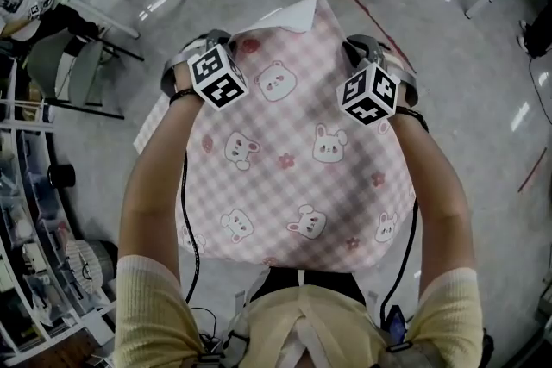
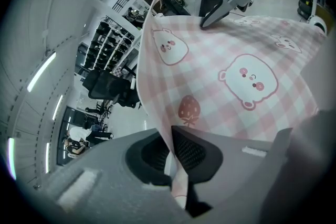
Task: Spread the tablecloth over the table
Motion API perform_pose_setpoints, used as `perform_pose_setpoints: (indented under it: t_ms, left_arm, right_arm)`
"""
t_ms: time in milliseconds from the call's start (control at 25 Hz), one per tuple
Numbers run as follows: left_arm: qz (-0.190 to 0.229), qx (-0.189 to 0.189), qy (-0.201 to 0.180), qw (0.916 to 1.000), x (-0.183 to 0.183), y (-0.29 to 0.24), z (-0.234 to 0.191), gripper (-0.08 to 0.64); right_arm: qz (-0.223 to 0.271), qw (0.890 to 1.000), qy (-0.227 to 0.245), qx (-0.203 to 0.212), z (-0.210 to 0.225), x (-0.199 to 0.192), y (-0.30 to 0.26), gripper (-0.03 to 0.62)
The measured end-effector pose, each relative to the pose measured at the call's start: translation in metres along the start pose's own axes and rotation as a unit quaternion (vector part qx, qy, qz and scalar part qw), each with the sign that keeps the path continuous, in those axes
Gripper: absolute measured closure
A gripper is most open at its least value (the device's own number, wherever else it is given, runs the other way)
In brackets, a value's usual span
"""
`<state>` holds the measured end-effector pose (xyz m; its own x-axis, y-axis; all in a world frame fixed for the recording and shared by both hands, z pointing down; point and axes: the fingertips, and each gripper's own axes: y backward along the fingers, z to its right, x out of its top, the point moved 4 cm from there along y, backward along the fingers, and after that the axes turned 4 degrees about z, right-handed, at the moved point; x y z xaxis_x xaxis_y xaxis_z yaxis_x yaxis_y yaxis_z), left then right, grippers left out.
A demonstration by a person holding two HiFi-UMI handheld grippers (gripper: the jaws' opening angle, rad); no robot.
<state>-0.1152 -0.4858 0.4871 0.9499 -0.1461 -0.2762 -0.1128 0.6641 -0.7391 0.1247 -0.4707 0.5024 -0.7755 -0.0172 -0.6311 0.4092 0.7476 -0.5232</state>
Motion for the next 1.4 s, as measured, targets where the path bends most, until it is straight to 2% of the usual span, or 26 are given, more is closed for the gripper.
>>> perform_pose_setpoints:
  t_ms: [120,240,480,600,680,800,1120,1200,1280,1400]
  left_arm:
    - [-0.012,-0.004,0.004,0.9999,-0.004,-0.017,0.008,0.541]
    - [-0.018,-0.008,0.026,0.9995,-0.009,-0.030,0.015,0.532]
    - [0.001,-0.001,0.052,0.9986,-0.014,-0.035,0.019,0.517]
    - [0.011,0.019,0.070,0.9973,-0.019,-0.034,0.014,0.468]
    - [0.010,0.036,0.093,0.9950,-0.024,-0.034,0.010,0.385]
    - [0.021,0.058,0.120,0.9909,-0.026,-0.030,0.002,0.353]
    - [0.052,0.051,0.179,0.9811,-0.031,-0.008,0.006,0.356]
    - [0.068,0.052,0.197,0.9766,-0.033,0.005,0.008,0.377]
    - [0.093,0.056,0.211,0.9714,-0.034,0.023,0.009,0.440]
    - [0.116,0.052,0.224,0.9661,-0.035,0.046,0.012,0.442]
  right_arm:
    - [-0.006,1.000,-0.012,0.008,-0.006,-0.012,-0.011,0.545]
    - [-0.013,0.999,-0.023,0.019,-0.011,-0.019,-0.018,0.540]
    - [-0.017,0.999,-0.043,0.029,-0.017,-0.024,-0.025,0.532]
    - [-0.020,0.997,-0.066,0.032,-0.015,-0.026,-0.029,0.522]
    - [-0.020,0.997,-0.078,0.024,-0.012,-0.028,-0.030,0.521]
    - [-0.017,0.996,-0.087,0.008,-0.008,-0.030,-0.027,0.467]
    - [-0.015,0.994,-0.102,-0.019,-0.010,-0.023,-0.003,0.434]
    - [-0.013,0.993,-0.114,-0.026,-0.011,-0.020,0.006,0.434]
    - [-0.007,0.992,-0.124,-0.030,-0.012,-0.013,0.018,0.431]
    - [-0.002,0.991,-0.134,-0.029,-0.014,-0.003,0.036,0.426]
